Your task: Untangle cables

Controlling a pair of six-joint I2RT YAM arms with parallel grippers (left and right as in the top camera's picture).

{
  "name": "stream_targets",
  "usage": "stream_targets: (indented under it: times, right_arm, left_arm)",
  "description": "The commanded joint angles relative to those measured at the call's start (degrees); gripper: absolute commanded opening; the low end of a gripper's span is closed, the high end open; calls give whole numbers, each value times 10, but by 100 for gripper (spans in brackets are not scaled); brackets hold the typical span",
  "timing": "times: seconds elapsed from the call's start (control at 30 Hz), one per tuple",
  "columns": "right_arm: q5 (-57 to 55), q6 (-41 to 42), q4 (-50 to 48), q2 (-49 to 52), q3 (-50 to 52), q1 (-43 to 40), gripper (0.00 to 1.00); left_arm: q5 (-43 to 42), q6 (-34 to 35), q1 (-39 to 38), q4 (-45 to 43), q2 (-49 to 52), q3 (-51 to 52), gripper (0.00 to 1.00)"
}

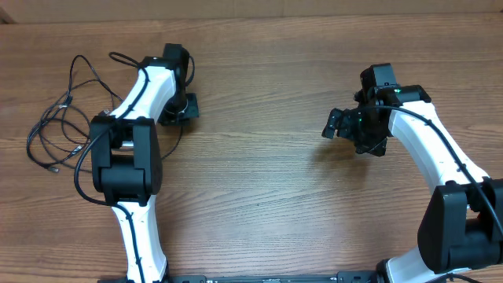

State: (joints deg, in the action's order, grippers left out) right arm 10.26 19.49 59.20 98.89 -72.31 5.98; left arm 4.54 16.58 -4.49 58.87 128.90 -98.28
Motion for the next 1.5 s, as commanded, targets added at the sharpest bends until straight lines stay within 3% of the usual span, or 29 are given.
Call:
stream_targets:
  times: [0.0, 0.27, 0.4, 0.47, 0.53, 0.6, 0.63, 0.67, 0.8, 1.1, 1.47]
  right_arm:
    - [3, 0, -1, -7, -4, -2, 98]
    - [3, 0, -2, -7, -4, -2, 98]
    - [3, 0, -2, -7, -4, -2, 98]
    - [3, 0, -5, -7, -4, -2, 99]
    - [3, 0, -10, -7, -4, -2, 98]
    - [3, 1, -12, -7, -4, -2, 99]
    - [3, 0, -12, -7, -4, -2, 99]
    - [3, 0, -11, -7, -4, -2, 98]
    - [3, 0, -8, -7, -4, -2, 99]
    - [3, 0, 1, -7, -4, -2, 99]
    - [3, 0, 0, -7, -4, -2, 99]
  left_arm:
    - [19, 24, 35, 25, -4, -8, 4]
    - [45, 35, 120, 20, -199, -36, 4]
    - [61, 61, 186, 4, -247, -36, 4]
    - [16, 73, 223, 6, -252, -36, 4]
    - [-66, 73, 236, 13, -247, -26, 16]
    - [-88, 78, 226, 8, -240, -6, 43]
    - [-86, 85, 218, 8, -236, 1, 53]
    - [-85, 95, 205, 5, -224, 9, 56]
    - [-51, 127, 174, 1, -179, 11, 56]
    - [-52, 126, 142, -92, -17, 11, 57]
    - [-35, 126, 141, -111, -5, 12, 52]
